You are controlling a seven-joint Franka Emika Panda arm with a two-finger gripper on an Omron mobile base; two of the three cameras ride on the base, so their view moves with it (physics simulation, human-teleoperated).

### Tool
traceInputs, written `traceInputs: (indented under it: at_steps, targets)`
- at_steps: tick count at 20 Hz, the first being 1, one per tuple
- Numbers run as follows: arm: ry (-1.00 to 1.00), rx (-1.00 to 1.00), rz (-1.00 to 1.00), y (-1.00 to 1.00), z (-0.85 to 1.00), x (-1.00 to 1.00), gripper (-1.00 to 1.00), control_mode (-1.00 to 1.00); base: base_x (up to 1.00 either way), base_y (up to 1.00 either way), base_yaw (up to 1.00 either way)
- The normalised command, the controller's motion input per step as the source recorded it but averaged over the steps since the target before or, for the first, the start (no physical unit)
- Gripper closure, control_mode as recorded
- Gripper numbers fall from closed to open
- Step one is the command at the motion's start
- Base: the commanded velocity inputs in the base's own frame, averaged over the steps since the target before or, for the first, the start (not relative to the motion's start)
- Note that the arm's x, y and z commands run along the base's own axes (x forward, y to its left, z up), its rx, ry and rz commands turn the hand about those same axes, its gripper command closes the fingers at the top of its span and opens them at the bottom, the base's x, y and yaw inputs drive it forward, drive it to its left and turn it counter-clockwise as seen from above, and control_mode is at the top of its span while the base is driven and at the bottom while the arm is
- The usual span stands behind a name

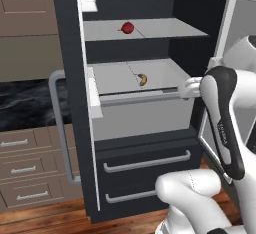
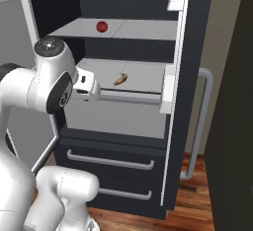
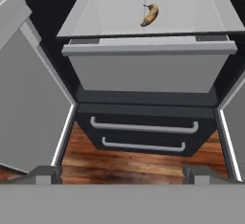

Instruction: Retrieve the pear and banana from the fridge and place them into the bowl on the dining table.

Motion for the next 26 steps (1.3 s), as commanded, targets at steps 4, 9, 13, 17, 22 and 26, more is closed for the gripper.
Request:
traceInputs:
  at_steps: [4, 9, 13, 17, 22, 26]
  targets:
    - [-0.09, -0.07, 0.00, 0.00, 0.00, -0.51, -1.00, -1.00, 0.00, 0.00, 0.00]
    - [-0.09, -0.07, 0.00, 0.00, 0.00, -0.44, -1.00, -1.00, 0.00, 0.00, 0.00]
    - [-0.05, -0.06, 0.00, 0.00, 0.00, -0.36, -1.00, -1.00, 0.00, 0.00, 0.00]
    - [0.00, -0.03, 0.00, 0.00, 0.00, -0.21, -1.00, -1.00, 0.00, 0.00, 0.00]
    - [0.00, -0.03, 0.00, 0.00, 0.00, -0.09, -1.00, -1.00, 0.00, 0.00, 0.00]
    - [0.00, -0.01, 0.00, 0.00, 0.00, 0.00, -1.00, 1.00, 0.00, 0.00, 0.00]
